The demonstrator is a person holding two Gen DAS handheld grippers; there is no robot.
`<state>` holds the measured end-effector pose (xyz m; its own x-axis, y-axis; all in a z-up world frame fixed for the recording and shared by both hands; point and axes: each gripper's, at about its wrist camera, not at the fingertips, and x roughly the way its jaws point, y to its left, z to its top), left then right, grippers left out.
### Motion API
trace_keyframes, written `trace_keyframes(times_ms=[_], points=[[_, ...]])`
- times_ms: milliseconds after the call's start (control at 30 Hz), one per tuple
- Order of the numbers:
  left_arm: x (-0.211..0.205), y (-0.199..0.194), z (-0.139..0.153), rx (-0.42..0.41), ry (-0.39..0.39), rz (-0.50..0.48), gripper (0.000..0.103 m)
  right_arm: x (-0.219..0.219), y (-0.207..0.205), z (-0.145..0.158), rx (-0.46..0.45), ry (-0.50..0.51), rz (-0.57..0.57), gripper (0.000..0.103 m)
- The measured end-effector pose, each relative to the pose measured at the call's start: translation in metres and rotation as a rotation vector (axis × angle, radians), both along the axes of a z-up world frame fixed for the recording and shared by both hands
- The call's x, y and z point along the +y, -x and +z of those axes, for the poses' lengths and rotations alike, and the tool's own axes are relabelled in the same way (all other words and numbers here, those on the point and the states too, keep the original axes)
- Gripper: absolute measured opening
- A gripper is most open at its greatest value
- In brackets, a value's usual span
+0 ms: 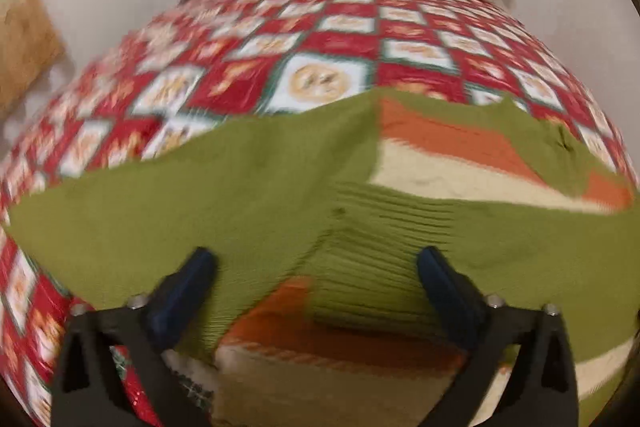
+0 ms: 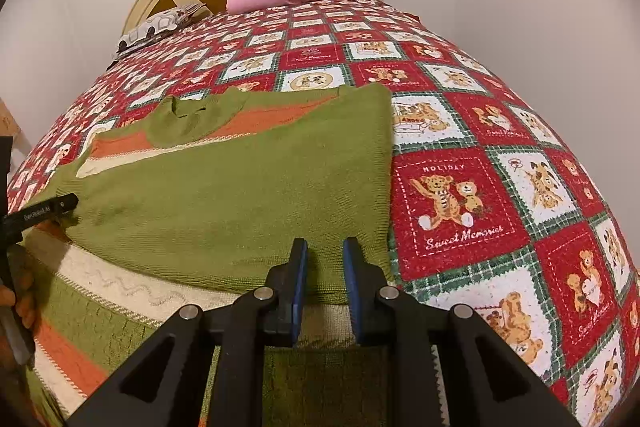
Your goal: Fold small clothes
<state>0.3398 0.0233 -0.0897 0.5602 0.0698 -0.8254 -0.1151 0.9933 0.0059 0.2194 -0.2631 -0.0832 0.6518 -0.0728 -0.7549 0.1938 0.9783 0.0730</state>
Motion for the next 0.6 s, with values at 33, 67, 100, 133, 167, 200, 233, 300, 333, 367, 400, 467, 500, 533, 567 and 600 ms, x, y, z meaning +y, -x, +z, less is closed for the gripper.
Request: trace_keyframes(times_ms=[33,67,100,133,167,200,233,300,333,367,400,467,500,533,567,600], points=[[0.004,0.000,-0.001,-0.001,0.028,0.008,0.103,0.000,0.001,0.002,-0.004,0.002,-0.007,0.019],[0.004,0.002,-0.001,-0.009,0.020,0.010,0.103,0.000,0.005,0.008,-0.023,0.019,-0.028,0.017],[0.001,0.004,-0.001,-0.016,0.003,0.007,0.103,0.002,0.010,0.015,-0.048,0.035,-0.035,0.017],[-0.002,0.006,0.000,-0.023,-0.014,0.005,0.103,0.006,0.016,0.024,-0.085,0.040,-0.027,0.017],[-0.004,0.006,0.000,-0.029,-0.029,0.005,0.103,0.010,0.020,0.029,-0.101,0.033,-0.007,0.017],[-0.005,0.006,0.000,-0.030,-0.034,0.005,0.103,0.017,0.023,0.031,-0.102,0.031,0.030,0.017],[-0.005,0.006,0.000,-0.028,-0.031,0.005,0.103,0.025,0.023,0.029,-0.088,0.055,0.054,0.017],[-0.001,0.008,0.000,-0.018,-0.015,0.009,0.103,0.035,0.019,0.016,-0.032,0.104,0.080,0.019],[-0.001,0.010,-0.001,-0.015,-0.010,0.007,0.103,0.034,0.010,0.003,0.032,0.085,0.091,0.019],[0.001,0.013,0.000,-0.013,-0.008,0.002,0.103,0.032,0.005,-0.004,0.069,0.067,0.091,0.019],[0.002,0.014,0.000,-0.012,-0.006,-0.006,0.103,0.028,0.004,-0.004,0.056,0.042,0.086,0.020],[0.010,0.019,0.003,0.003,0.023,-0.037,0.103,0.023,0.004,-0.004,0.049,0.010,0.084,0.020],[0.017,0.022,0.008,0.010,0.053,-0.062,0.103,0.021,0.006,-0.005,0.039,-0.001,0.086,0.023],[0.023,0.026,0.012,0.003,0.068,-0.067,0.103,0.019,0.007,-0.005,0.030,-0.020,0.091,0.024],[0.039,0.035,0.023,-0.031,0.090,-0.056,0.103,0.017,0.007,-0.005,0.025,-0.039,0.095,0.027],[0.052,0.043,0.032,-0.066,0.103,-0.039,0.103,0.016,0.008,-0.006,0.023,-0.048,0.096,0.027]])
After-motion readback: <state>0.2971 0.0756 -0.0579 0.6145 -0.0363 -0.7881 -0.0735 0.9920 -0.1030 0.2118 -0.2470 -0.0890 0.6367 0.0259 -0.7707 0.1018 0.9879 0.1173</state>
